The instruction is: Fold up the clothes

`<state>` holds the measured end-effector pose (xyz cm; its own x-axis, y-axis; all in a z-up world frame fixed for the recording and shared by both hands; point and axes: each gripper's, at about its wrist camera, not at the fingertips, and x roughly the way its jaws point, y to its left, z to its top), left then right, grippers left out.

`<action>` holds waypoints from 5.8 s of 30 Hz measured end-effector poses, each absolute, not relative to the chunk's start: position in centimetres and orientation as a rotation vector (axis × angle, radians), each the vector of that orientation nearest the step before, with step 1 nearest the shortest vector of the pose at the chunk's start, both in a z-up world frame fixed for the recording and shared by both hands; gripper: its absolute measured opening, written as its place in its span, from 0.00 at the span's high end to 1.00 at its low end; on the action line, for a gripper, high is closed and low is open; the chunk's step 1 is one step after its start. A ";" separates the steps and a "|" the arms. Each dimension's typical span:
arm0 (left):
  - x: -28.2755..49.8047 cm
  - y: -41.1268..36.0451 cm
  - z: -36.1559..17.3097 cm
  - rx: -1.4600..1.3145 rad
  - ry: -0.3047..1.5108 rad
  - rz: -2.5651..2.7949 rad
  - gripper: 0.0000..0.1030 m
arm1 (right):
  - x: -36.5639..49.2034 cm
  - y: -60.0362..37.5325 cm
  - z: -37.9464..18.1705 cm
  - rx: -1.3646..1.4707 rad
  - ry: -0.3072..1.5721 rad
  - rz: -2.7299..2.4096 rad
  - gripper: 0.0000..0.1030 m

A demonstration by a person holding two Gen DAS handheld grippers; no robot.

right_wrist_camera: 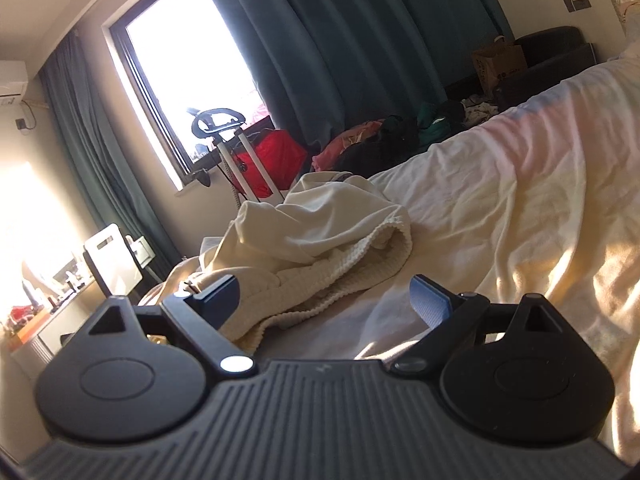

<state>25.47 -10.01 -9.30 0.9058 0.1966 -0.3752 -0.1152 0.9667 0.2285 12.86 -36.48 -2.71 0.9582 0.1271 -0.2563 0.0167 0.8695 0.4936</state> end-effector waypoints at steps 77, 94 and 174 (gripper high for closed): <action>1.8 2.2 -5.9 0.471 0.565 -0.114 0.32 | 8.8 -28.8 -2.5 0.138 0.572 -0.053 0.80; 4.1 -2.7 -10.9 0.925 0.422 -0.180 0.35 | 8.8 -27.3 -2.4 0.018 0.543 -0.020 0.79; 7.2 15.3 -4.5 -0.535 0.686 0.034 0.84 | 9.9 -32.4 -10.1 0.949 0.758 0.153 0.71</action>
<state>7.18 15.30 -4.53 0.7789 -0.1422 -0.6109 -0.2023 0.8650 -0.4592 9.89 -32.42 -10.10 0.7364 0.4347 -0.5184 0.1990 0.5932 0.7801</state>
